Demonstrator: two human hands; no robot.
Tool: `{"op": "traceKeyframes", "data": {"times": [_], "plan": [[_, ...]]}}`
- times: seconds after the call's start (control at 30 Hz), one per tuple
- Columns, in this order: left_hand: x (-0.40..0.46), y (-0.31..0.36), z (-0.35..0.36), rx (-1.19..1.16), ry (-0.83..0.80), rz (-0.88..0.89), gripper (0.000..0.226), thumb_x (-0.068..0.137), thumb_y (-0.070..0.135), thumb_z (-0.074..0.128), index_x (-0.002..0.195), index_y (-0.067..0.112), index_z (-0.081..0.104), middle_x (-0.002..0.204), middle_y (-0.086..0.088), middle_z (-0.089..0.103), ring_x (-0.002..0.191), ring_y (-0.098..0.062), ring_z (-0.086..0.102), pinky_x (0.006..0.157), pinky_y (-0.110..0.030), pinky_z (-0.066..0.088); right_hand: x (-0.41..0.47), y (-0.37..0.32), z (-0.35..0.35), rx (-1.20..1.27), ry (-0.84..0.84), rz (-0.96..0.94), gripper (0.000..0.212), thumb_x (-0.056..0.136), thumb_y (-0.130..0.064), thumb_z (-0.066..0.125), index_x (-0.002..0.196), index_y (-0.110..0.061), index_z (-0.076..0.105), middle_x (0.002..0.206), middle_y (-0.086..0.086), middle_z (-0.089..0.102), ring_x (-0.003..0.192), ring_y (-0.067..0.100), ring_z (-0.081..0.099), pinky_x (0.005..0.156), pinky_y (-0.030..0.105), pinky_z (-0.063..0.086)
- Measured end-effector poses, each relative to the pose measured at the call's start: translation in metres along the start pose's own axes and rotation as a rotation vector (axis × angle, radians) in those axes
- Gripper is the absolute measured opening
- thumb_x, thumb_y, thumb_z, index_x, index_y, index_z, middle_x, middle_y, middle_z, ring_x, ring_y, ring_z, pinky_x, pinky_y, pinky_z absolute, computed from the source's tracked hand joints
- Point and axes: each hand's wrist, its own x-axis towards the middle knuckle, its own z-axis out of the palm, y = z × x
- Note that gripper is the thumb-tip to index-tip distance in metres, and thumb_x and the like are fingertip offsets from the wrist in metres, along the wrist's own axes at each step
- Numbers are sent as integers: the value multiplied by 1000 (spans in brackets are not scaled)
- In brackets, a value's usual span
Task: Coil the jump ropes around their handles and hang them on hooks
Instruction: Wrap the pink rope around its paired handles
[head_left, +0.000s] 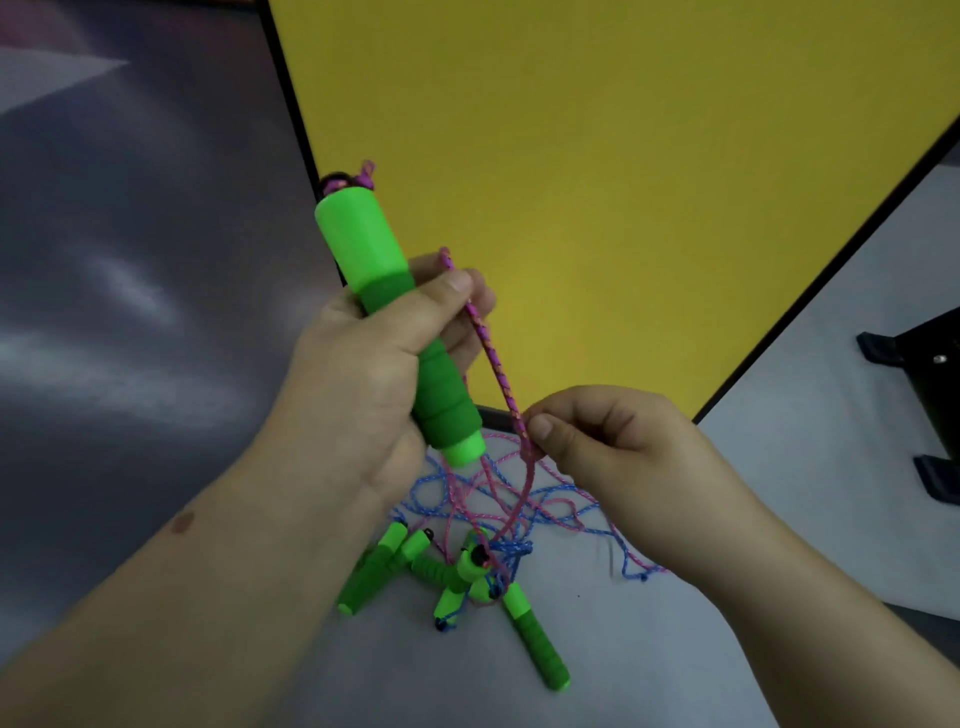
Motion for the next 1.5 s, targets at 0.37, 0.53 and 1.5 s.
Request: {"op": "traceKeyframes", "data": {"times": [0.37, 0.53, 1.5], "plan": [[-10, 10, 14, -239, -48, -191, 9, 95, 7, 65, 103, 10, 65, 76, -1, 76, 70, -13, 77, 68, -32, 65, -2, 6, 19, -38, -36, 2, 11, 90, -31, 73, 97, -34, 66, 60, -11, 52, 52, 10, 39, 50, 29, 35], [-5, 5, 5, -154, -8, -129, 10, 97, 7, 64, 107, 8, 64, 94, -7, 78, 87, -20, 80, 81, -37, 65, 2, 3, 13, 36, 73, -39, 14, 96, -27, 67, 87, -32, 76, 75, 8, 68, 65, 10, 57, 66, 37, 51], [7, -20, -17, 609, -218, 29, 38, 71, 19, 81, 108, 21, 72, 97, 0, 81, 97, -25, 77, 96, -51, 59, 13, -8, 6, 262, 143, -76, 17, 96, -5, 65, 96, -14, 78, 80, 0, 78, 71, 7, 67, 68, 23, 56]]}}
